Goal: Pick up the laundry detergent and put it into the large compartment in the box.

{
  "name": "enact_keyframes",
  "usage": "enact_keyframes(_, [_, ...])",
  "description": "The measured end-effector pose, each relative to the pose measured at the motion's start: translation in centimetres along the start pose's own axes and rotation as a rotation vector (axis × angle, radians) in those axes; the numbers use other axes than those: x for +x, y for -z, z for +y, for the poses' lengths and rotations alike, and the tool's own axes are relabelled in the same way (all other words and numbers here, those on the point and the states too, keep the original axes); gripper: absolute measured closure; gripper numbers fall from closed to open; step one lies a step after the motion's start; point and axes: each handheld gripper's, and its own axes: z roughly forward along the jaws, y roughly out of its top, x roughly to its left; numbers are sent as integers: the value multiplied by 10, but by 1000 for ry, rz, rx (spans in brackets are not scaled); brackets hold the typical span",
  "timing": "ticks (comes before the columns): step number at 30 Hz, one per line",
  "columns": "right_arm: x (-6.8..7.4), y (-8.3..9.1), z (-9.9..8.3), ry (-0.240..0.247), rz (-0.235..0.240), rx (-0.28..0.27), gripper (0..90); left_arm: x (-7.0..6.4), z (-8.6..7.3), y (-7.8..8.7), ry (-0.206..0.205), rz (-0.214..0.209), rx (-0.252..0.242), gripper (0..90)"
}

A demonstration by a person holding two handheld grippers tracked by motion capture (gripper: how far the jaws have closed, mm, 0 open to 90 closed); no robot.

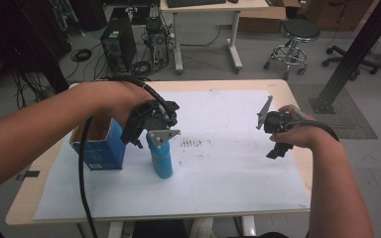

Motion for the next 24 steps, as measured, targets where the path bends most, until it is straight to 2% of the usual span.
enact_keyframes(7, [-1, -7, -2, -2, 7, 0, 46, -1, -3, -10, -6, -11, 1, 5])
enact_keyframes(10, [-2, -7, -2, -5, 6, 0, 46, -2, -3, -16, -8, -20, -34, 8])
enact_keyframes(15, [-4, -10, -1, -3, 10, -3, 46, -4, -3, -24, -18, -27, -21, 12])
enact_keyframes(19, [-4, -12, 0, -3, 12, -1, 46, -5, -3, -29, -20, -28, -37, 12])
enact_keyframes(24, [-4, -14, 1, -2, 13, 1, 46, -5, -4, -36, -24, -39, -34, 14])
